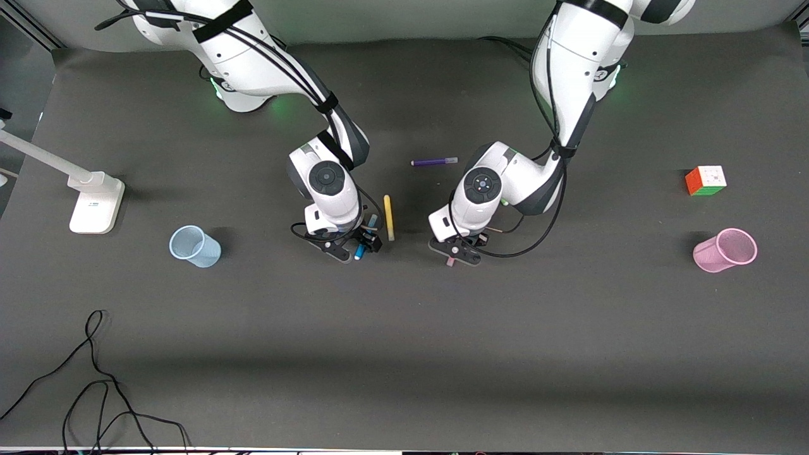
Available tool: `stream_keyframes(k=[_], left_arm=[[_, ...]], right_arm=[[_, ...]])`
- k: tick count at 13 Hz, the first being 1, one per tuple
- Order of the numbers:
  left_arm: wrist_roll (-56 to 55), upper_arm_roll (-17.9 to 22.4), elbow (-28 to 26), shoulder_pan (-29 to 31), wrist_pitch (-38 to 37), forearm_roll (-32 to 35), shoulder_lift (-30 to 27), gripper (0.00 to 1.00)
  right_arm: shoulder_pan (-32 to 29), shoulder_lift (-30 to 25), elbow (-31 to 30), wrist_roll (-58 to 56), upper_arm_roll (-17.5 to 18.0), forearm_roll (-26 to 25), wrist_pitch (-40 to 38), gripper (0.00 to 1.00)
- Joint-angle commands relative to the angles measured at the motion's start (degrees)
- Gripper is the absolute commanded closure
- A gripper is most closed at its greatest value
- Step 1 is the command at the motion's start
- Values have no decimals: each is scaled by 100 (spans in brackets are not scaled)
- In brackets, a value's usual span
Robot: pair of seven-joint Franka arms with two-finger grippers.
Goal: Place pink and blue markers in matching cups
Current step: 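Lift the blue marker with the right gripper while the left gripper carries pink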
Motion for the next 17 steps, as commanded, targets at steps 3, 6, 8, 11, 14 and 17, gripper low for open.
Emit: stream_keyframes(k=[3,6,8,11,14,17], left_arm=[[-140,79,-8,234,-1391,171,-1053,100],[-70,79,246,699,-2866,180,-1844,100],[-61,79,492,1024,-3720,189,-2301,100],[105,79,810,1455,-4942,495,-2899,100],[413,79,784,1894,-5559,523,-3331,100],[1429,79,775,2492,-5491,514,-3411,100]], right_arm=[[75,57,85,-6,-16,86,63,63],[75,48,94,-15,-16,86,28,79],[75,39,94,-41,-16,86,28,91],[31,-40,94,-111,-16,86,-51,92],[-82,-417,208,-356,-33,86,-786,91],[-337,-970,374,-803,-51,373,-1710,91]])
